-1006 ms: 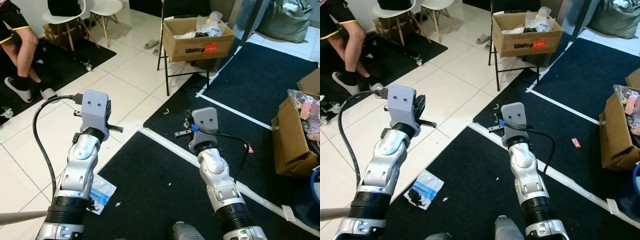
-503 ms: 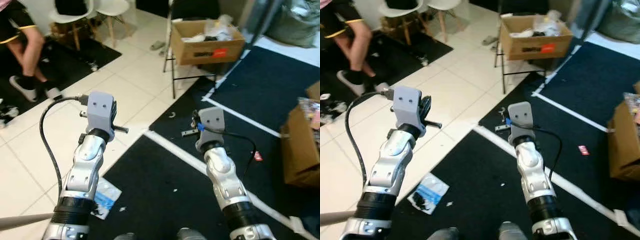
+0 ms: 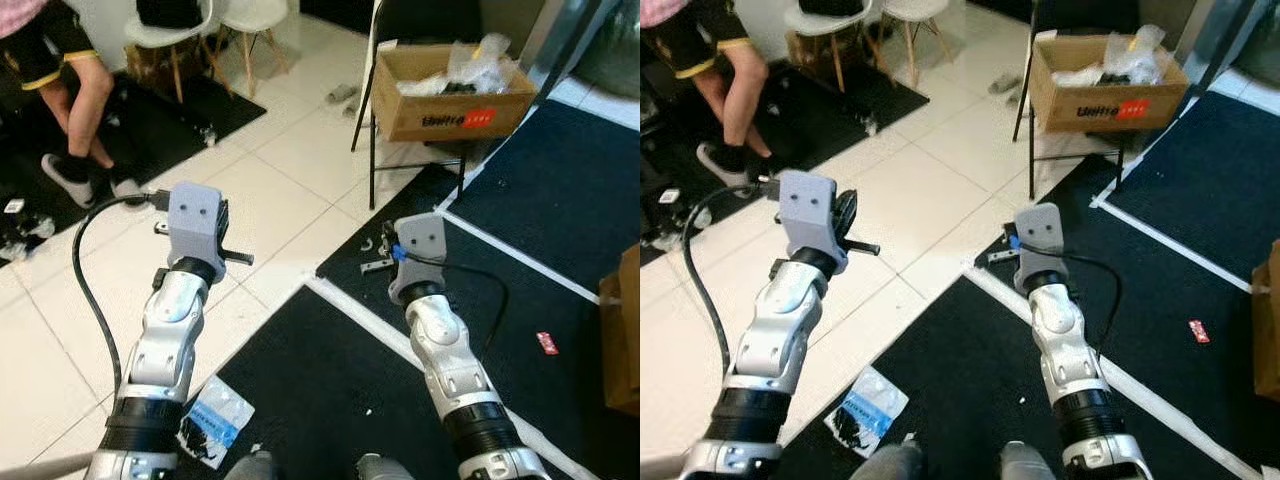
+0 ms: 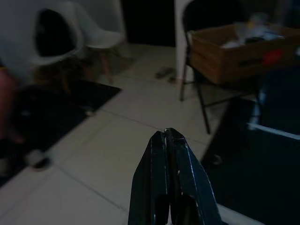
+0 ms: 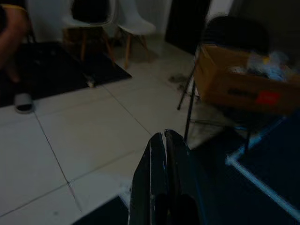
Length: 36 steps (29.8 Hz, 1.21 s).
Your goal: Picking trash to rubbish bin
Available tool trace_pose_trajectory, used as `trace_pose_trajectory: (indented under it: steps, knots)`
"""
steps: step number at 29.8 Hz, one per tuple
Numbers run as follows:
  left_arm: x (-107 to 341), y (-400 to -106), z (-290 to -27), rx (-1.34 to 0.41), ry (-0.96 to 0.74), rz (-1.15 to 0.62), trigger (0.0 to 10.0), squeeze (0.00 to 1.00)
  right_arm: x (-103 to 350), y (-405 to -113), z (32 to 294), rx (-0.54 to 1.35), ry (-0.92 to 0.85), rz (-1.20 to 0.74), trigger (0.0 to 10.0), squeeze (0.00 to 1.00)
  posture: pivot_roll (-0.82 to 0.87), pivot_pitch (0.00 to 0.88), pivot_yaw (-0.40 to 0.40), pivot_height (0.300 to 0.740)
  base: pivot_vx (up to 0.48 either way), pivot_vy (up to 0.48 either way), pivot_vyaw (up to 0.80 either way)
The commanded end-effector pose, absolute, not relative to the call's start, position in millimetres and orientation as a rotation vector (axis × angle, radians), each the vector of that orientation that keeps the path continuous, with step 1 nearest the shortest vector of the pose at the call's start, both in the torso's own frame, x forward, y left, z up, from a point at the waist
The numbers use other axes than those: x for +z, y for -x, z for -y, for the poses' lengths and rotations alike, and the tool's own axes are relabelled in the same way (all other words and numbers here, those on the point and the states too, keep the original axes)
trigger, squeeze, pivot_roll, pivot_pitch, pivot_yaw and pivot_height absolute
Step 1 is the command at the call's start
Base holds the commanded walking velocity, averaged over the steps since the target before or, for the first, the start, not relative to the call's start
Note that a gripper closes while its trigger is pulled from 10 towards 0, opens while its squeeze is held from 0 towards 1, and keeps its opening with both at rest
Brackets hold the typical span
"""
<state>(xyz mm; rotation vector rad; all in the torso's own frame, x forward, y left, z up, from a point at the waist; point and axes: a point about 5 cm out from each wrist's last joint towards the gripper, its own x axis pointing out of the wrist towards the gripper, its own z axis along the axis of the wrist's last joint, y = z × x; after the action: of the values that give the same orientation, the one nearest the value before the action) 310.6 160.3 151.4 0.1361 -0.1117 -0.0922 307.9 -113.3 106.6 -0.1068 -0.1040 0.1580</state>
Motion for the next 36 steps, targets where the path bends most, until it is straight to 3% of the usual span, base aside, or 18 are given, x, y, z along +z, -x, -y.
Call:
trace_pose_trajectory:
  steps: [1, 14, 36]
  knots:
    - [151.2, -310.0, -160.0, -0.096, -0.137, 0.108, 10.0, 0.00, 103.5, -307.7, 119.5, 0.143, 0.109, 0.085, 10.0, 0.00, 0.03, 0.060, 0.035, 0.740, 0.304, 0.000, -0.80]
    - [150.6, -309.4, -159.2, -0.099, -0.140, 0.106, 10.0, 0.00, 99.9, -306.7, 120.2, 0.151, 0.120, 0.068, 10.0, 0.00, 0.03, 0.068, 0.032, 0.740, 0.304, 0.000, -0.78]
    - [148.8, -308.4, -159.3, -0.097, -0.139, 0.101, 10.0, 0.00, 96.9, -305.8, 118.7, 0.171, 0.141, 0.052, 10.0, 0.00, 0.03, 0.070, 0.027, 0.740, 0.303, 0.000, 0.00]
